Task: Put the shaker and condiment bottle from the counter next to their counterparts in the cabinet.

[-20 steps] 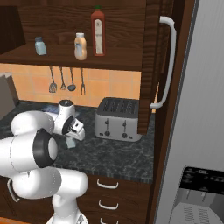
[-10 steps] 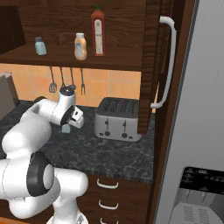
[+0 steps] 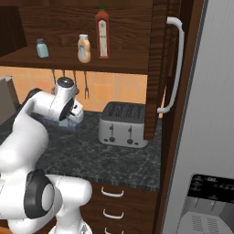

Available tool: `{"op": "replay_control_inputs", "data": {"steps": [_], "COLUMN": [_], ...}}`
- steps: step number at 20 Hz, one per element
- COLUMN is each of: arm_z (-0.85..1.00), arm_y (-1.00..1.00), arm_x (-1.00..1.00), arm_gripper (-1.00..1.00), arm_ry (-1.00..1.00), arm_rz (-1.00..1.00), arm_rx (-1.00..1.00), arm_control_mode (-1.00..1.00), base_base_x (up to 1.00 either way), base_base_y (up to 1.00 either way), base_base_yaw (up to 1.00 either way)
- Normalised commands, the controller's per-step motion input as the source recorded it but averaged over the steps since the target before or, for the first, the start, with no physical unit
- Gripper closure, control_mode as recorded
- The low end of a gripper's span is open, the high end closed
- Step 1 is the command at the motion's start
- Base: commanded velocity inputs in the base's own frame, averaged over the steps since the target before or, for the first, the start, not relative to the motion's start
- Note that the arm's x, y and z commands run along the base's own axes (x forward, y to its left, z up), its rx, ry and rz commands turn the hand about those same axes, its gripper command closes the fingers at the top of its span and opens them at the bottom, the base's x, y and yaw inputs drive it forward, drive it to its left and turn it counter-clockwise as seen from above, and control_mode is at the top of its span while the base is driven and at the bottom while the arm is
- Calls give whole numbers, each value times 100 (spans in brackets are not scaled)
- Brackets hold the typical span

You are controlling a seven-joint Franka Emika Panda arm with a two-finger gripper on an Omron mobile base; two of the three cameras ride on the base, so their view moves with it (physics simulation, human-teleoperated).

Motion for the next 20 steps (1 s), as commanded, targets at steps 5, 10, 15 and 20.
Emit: {"op": "replay_control_inputs", "data": {"steps": [5, 10, 15, 20], "arm_z": [100, 100, 100, 100], "arm_y": [7, 5, 8, 9], "arm_x": [0, 0, 0, 0], "arm_gripper": [100, 100, 100, 100], "arm_ry": [3, 4, 2, 1], "arm_rz": [0, 0, 0, 0], "arm_rx": [0, 0, 0, 0], "arm_control_mode": [-100, -100, -100, -100], "base_base_x": [0, 0, 0, 0], "base_base_y": [0, 0, 0, 0], "base_base_yaw": [0, 0, 0, 0]}}
